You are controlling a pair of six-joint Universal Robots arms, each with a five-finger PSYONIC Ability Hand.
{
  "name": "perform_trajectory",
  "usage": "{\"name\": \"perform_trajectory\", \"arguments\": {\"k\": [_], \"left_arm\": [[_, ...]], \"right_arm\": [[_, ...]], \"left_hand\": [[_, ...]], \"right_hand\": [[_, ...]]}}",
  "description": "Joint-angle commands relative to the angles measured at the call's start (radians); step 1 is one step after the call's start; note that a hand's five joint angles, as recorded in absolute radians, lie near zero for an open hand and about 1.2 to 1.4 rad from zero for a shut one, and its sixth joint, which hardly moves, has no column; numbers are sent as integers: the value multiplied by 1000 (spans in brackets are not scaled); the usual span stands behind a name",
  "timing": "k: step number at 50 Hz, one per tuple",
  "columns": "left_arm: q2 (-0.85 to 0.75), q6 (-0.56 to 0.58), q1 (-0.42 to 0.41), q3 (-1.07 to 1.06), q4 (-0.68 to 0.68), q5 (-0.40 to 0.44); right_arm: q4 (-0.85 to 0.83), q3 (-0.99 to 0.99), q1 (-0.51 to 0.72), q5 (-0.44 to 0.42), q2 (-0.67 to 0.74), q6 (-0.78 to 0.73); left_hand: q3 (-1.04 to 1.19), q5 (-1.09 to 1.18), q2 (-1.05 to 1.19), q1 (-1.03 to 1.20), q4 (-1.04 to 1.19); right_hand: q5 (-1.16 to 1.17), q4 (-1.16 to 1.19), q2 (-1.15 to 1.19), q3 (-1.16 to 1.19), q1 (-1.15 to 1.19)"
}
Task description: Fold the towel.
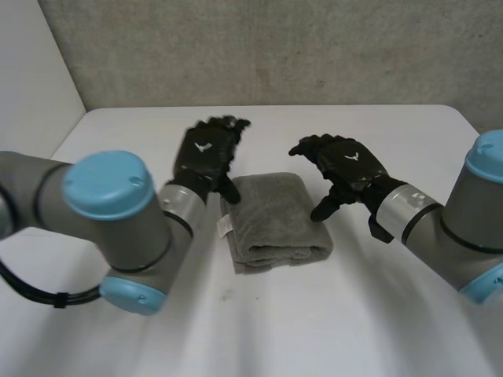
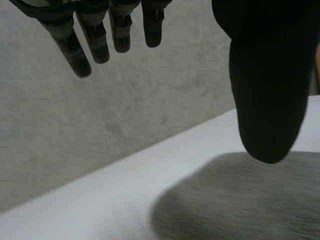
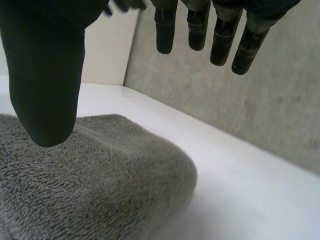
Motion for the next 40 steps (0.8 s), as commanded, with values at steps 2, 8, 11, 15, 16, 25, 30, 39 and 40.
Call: {"name": "perform_trajectory", "arguments": {"k": [2,8,11,15,16,25,30,39,40], "left_arm": [[-181,-139,-34,72,-23,-5],[-251,-136,-34,73,-44,-45],[-256,-129,-33,72,-81,-60],[-247,-122,-28,59,-104,-62],[-239,-118,-27,53,-113,-62],[-107,-84,-24,38,-140,-62],[30,-28,-24,50,-137,-60],[286,137,12,47,-158,-99],[334,160,36,41,-178,-149]], "right_arm": [[199,-196,-17,-60,204,81],[261,-327,-8,-43,333,58],[271,-355,6,-35,364,0],[281,-361,22,-14,365,-67],[281,-360,28,5,359,-98],[282,-341,60,71,240,-244],[264,-332,55,101,82,-197],[192,-326,2,266,-118,-63],[196,-325,-14,293,-153,-62]], "left_hand": [[93,83,94,104,96],[87,77,88,98,90],[73,62,73,83,75],[52,42,53,62,55],[46,36,47,57,49],[11,1,12,21,14],[8,-2,9,18,11],[17,6,17,27,20],[20,9,20,30,22]], "right_hand": [[-72,-60,-64,-40,-71],[-72,-60,-64,-40,-71],[-72,-60,-64,-40,-71],[-72,-60,-64,-40,-71],[-72,-60,-64,-40,-71],[-72,-60,-64,-40,-71],[-72,-60,-64,-40,-71],[-72,-60,-64,-40,-71],[-72,-60,-64,-40,-71]]}}
